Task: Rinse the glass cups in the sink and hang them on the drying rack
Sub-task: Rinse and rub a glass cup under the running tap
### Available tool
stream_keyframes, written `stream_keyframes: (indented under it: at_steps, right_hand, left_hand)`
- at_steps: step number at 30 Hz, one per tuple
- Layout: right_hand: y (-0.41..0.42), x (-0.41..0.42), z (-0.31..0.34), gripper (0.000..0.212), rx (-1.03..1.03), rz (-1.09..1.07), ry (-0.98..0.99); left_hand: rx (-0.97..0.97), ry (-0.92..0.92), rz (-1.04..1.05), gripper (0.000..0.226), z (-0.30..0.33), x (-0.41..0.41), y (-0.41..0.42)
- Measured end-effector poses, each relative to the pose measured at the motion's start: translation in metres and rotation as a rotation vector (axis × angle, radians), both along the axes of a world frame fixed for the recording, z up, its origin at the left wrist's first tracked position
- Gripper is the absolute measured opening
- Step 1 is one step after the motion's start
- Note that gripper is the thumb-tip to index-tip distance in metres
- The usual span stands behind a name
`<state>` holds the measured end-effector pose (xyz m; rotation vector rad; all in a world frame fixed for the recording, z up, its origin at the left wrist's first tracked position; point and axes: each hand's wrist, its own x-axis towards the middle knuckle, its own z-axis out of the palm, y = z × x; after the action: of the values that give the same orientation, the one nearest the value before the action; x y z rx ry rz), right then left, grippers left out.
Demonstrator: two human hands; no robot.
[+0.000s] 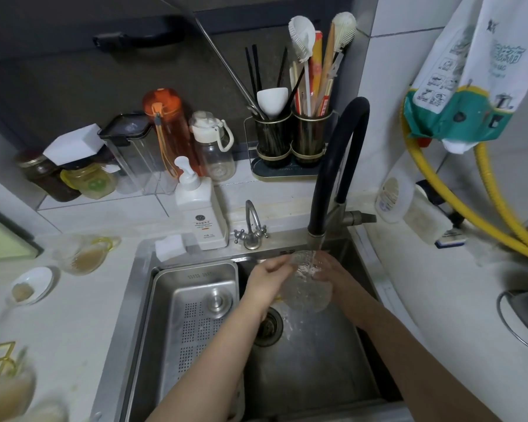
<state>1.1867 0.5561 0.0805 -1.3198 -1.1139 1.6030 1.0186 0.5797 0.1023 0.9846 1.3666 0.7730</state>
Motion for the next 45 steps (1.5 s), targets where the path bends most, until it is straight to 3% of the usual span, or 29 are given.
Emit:
stream_keyframes:
  at_steps: [5, 9, 13, 15, 19, 24, 26, 30, 35, 38, 45]
  right_hand:
    - [0.002, -0.003, 0.005, 0.049, 0.068, 0.015, -0.371]
    - [0.006, -0.01, 0.02, 0.035, 0.246, -0.013, -0.726]
    - [0.006, -0.013, 0.015, 0.025, 0.269, -0.108, -0.786]
    - [0.003, -0.022, 0.011, 0.02, 0.213, -0.211, -0.752]
    - [-0.002, -0.038, 0.009, 0.025, 0.037, -0.246, -0.609]
    - [0.002, -0.027, 0.02, 0.037, 0.148, 0.06, -0.804]
    - [0.005, -0.026, 0.021, 0.027, 0.183, 0.058, -0.89]
    - [0.007, -0.027, 0.022, 0.021, 0.158, 0.023, -0.976]
    - [-0.001, -0.031, 0.02, 0.025, 0.177, 0.058, -1.03]
    - [-0.012, -0.03, 0.024, 0.027, 0.338, -0.04, -0.952]
    - [-0.017, -0.012, 0.015, 0.039, 0.822, 0.161, -1.14]
  left_hand:
    - [0.251, 0.214, -0.035, 0.042, -0.01, 0.0, -0.019]
    - [0.277, 0.229, -0.06, 0.04, -0.018, -0.002, -0.023]
    - [0.379, 0.299, 0.068, 0.046, -0.009, 0.001, -0.022]
    - [0.385, 0.338, 0.191, 0.072, 0.001, 0.005, -0.027]
    - [0.323, 0.129, 0.149, 0.108, 0.008, 0.012, -0.038]
    - [0.262, 0.189, -0.142, 0.096, 0.007, -0.009, -0.014]
    - [0.204, 0.17, -0.202, 0.093, 0.009, -0.008, -0.008]
    - [0.24, 0.124, -0.047, 0.092, 0.005, 0.0, -0.025]
    - [0.261, 0.144, 0.1, 0.067, -0.007, 0.003, -0.041]
    - [0.223, 0.159, 0.075, 0.058, -0.004, -0.004, -0.024]
    - [0.138, 0.26, 0.006, 0.041, 0.004, -0.007, 0.003]
